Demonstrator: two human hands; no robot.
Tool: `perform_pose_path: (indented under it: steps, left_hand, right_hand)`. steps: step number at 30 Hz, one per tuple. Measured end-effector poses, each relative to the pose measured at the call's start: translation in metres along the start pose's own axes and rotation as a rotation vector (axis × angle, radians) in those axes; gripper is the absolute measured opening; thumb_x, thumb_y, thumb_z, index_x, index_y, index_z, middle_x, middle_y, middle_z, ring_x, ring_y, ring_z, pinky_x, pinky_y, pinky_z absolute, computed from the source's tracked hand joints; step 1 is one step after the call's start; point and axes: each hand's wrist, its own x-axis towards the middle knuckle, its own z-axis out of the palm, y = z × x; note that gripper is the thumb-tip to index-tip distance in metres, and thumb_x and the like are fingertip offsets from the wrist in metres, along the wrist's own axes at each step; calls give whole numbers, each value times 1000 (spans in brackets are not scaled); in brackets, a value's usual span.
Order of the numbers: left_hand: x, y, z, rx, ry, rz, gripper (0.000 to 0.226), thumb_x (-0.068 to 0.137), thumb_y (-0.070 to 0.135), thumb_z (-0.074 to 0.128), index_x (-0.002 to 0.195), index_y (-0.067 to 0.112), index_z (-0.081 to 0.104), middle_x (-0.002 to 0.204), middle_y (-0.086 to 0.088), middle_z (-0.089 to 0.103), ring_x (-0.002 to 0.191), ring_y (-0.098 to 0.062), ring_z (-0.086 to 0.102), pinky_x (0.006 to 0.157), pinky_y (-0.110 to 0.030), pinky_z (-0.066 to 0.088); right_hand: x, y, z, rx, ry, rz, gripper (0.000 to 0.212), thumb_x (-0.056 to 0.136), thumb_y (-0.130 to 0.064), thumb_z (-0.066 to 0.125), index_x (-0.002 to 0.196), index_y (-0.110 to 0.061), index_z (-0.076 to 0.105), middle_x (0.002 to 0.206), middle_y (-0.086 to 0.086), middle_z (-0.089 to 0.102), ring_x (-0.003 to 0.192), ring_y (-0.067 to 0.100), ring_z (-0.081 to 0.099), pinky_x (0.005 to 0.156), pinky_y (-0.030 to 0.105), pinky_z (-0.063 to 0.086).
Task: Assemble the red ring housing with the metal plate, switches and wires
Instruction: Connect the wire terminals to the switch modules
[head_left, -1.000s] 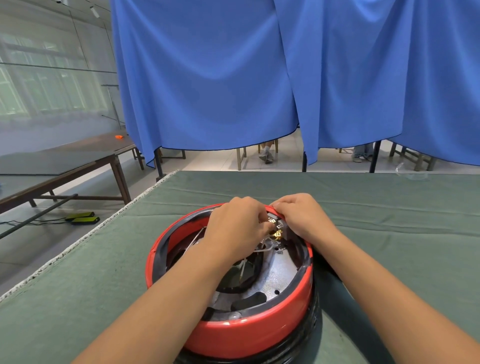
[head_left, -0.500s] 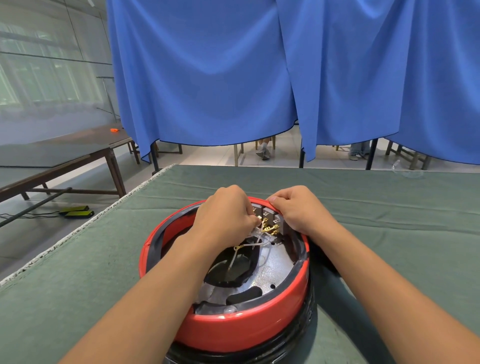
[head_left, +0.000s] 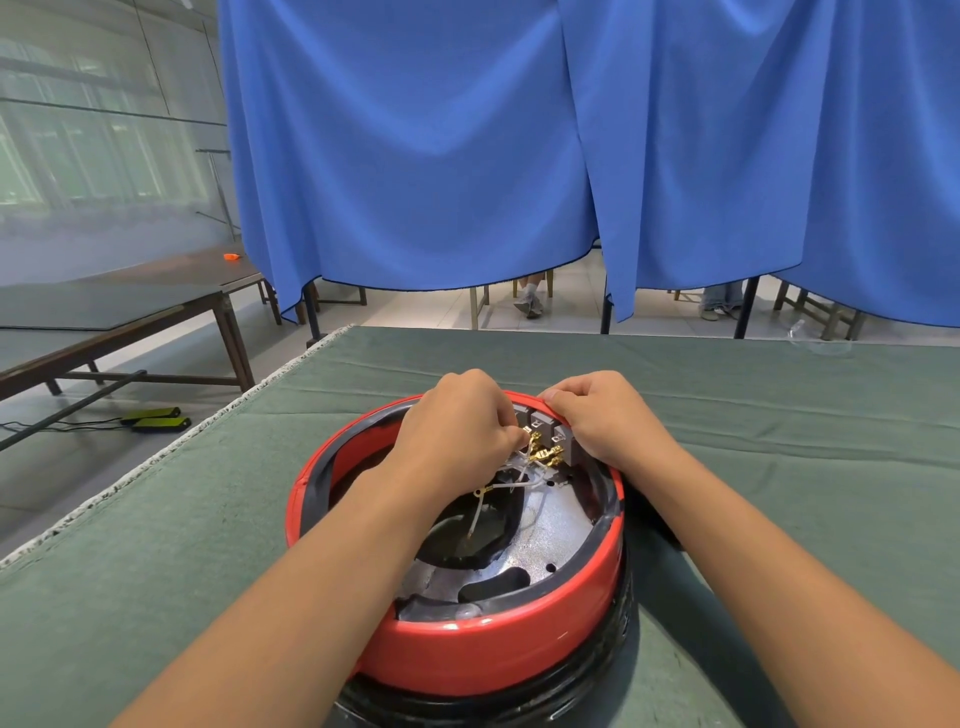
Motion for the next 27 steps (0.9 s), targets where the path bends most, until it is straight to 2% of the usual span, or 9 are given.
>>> perform_pose_path:
  steps: [6, 12, 17, 22, 27]
  left_hand:
    - [-1, 2, 1, 0, 2, 23, 25, 86, 26, 67, 62, 24, 60, 56, 8, 53, 57, -12, 51, 54, -23, 35]
    - [-1, 2, 1, -16, 7, 37, 19, 86, 26, 67, 69, 18, 69, 65, 0, 62, 61, -17, 56, 57, -27, 41]
    - [1, 4, 2, 5, -4, 32, 24, 86, 27, 67, 64, 23, 60, 65, 1, 62, 63, -16, 57, 57, -26, 40]
    - [1, 5, 3, 1, -22, 23, 23, 87, 25, 65, 65, 21, 60, 61, 5, 56, 60, -12, 53, 52, -22, 34]
    - [2, 7, 3, 0, -19, 28, 22, 88, 25, 65, 67, 20, 60, 63, 4, 57, 61, -12, 53, 51, -20, 33]
  right_hand:
    - [-1, 0, 1, -1, 19, -10, 30, 95, -21, 53, 88, 0, 74, 84, 4, 71, 87, 27, 65, 79, 37, 51]
    - [0, 1, 2, 6, 23, -8, 29, 95, -21, 54, 88, 0, 74, 75, 0, 67, 88, 28, 66, 78, 37, 50]
    - [1, 2, 2, 14, 31, -11, 28, 94, -21, 54, 87, -3, 74, 86, 10, 73, 89, 29, 65, 79, 37, 50]
    - [2, 3, 2, 16, 40, -37, 32, 94, -21, 54, 92, 8, 69, 91, 18, 72, 95, 35, 63, 81, 41, 50]
    - [2, 3, 3, 19, 43, -28, 31, 94, -21, 54, 91, 6, 70, 91, 17, 72, 95, 33, 63, 81, 39, 50]
